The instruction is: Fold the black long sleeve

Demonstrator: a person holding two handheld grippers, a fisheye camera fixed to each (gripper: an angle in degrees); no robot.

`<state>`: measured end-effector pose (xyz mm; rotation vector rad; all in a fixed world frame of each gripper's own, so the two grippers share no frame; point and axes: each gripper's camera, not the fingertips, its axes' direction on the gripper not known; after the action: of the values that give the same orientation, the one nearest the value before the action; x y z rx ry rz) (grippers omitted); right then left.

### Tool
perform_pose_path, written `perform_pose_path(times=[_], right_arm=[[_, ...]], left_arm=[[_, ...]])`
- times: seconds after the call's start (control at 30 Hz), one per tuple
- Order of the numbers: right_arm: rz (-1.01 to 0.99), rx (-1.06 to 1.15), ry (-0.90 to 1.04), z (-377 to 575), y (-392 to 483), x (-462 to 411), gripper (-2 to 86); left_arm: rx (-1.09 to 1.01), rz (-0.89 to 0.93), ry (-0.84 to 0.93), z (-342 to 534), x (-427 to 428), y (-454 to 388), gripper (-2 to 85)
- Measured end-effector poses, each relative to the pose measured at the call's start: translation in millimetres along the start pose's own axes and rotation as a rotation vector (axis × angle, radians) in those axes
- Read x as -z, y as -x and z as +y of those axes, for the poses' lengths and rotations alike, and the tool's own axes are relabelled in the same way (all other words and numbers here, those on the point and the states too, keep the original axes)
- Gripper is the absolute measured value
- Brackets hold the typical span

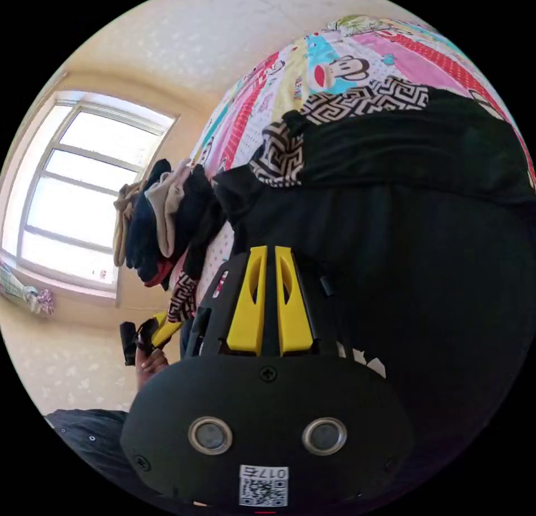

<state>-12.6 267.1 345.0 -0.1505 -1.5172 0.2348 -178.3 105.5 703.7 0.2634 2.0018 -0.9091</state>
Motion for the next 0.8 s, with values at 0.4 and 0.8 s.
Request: perform_pose_path(times=[0.4,0.8], right_arm=[[0.593,0.256,0.242,63.6,-73.1,-14.7,0.7],[0.903,0.337,0.247,96.7,-90.6,-92.3,1.1]], left_arm=[[0.081,0.004,-0.393,-123.9,188.6,14.1,4.5],[0.399,0.132,-0.259,-134.2,141.0,87.7,13.7]])
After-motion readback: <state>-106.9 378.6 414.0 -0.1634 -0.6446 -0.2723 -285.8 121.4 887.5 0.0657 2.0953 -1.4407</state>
